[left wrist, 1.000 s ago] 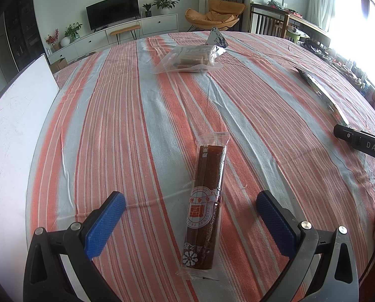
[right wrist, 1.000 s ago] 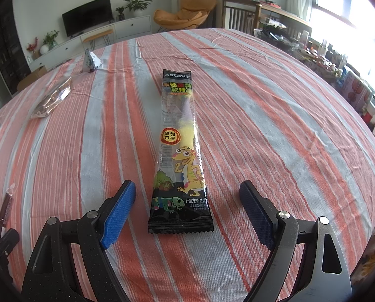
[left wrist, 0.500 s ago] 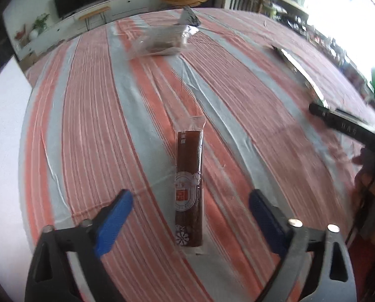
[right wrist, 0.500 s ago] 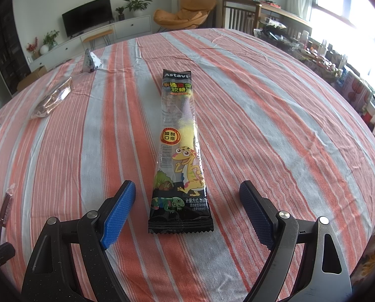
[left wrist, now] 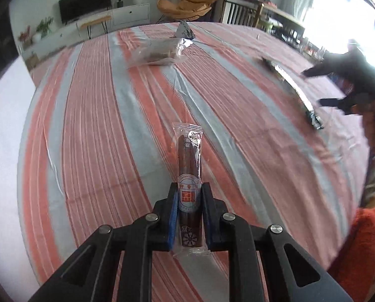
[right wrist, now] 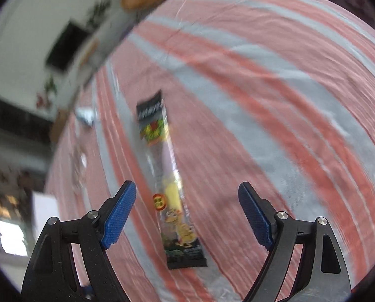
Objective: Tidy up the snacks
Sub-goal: 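Grasp the sausage stick with the left tool while the right tool approaches the Astavi packet, then carry the sausage stick and Astavi packet into the box and open both tools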
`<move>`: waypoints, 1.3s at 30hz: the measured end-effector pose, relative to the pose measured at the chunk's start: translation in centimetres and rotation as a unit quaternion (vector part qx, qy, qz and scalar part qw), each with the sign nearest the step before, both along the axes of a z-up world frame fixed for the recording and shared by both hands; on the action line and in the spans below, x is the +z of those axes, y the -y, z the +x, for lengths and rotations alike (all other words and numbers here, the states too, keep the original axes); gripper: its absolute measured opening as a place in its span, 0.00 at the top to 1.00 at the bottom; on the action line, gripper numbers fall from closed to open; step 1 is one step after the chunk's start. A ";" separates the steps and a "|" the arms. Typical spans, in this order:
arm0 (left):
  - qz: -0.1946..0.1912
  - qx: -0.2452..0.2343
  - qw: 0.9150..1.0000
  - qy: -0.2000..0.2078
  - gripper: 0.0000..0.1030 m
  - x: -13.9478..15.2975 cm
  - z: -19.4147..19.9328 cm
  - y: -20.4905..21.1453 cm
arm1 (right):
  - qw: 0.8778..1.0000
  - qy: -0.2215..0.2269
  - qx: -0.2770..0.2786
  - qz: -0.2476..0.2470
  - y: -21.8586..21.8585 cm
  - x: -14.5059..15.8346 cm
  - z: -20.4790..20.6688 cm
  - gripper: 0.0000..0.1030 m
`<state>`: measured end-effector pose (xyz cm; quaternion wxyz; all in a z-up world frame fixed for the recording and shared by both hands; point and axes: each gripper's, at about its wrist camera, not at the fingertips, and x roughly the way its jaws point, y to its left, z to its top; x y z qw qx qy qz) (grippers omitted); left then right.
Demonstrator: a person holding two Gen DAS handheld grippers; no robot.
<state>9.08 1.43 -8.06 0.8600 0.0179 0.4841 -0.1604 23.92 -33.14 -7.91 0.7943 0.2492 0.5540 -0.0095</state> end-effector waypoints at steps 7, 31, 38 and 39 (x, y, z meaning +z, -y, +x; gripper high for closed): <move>-0.070 0.012 0.997 0.031 0.84 4.4 -3.2 -2.9 | 0.985 -0.009 0.072 -0.155 -6.7 -0.2 0.0 0.78; -0.168 0.233 0.945 0.155 0.84 17.9 -15.1 -25.9 | 0.888 0.135 0.383 0.215 -42.0 14.3 -13.7 0.82; -0.075 0.392 0.914 0.075 0.66 11.8 -16.5 -35.4 | 0.865 0.116 0.461 0.160 -50.6 10.3 -15.8 0.49; -0.081 0.395 0.914 0.053 0.58 10.5 -16.0 -36.1 | 0.867 0.120 0.459 0.154 -50.4 9.9 -15.6 0.39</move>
